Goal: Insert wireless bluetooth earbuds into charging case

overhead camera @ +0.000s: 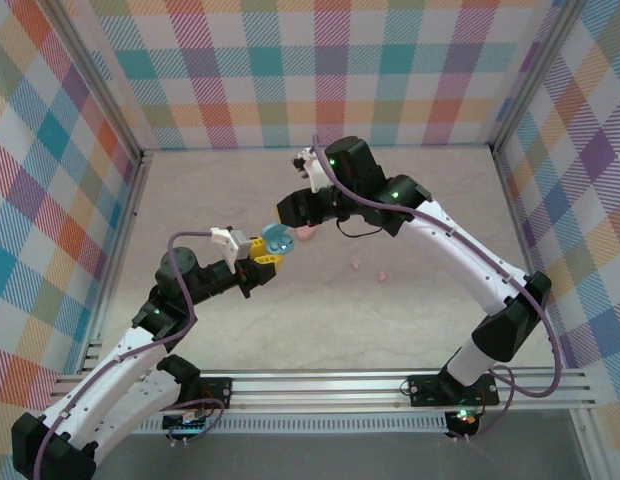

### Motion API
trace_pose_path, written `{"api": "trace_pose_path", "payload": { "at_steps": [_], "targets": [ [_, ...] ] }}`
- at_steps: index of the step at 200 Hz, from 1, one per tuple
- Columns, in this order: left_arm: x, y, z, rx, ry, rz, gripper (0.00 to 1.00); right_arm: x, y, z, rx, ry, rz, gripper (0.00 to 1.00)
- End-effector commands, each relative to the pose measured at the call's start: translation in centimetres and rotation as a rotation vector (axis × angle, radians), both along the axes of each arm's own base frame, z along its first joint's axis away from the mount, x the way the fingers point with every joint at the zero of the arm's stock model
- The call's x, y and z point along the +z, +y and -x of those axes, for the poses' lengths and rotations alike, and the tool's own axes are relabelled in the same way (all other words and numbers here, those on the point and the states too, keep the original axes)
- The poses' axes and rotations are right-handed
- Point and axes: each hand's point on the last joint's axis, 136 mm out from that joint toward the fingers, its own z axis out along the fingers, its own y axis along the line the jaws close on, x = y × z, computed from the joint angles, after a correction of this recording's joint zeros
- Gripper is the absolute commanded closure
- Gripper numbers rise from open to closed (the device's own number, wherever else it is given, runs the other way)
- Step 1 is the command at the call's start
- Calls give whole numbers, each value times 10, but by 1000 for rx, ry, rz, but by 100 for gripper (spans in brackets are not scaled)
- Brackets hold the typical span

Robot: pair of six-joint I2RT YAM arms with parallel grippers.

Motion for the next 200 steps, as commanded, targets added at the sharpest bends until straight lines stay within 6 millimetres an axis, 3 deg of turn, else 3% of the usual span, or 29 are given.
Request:
{"api": "trace_pose_path", "payload": {
  "at_steps": [1,56,200],
  "targets": [
    [6,-4,4,-25,-14,16,75,-2,8,6,37,26,-28,57],
    [7,-4,0,-12,-21,19,75,-12,7,17,73,76,-17,58],
    [7,-3,-8,23,-34,23,75,-7,-11,35,93,72,6,58]
  ]
}}
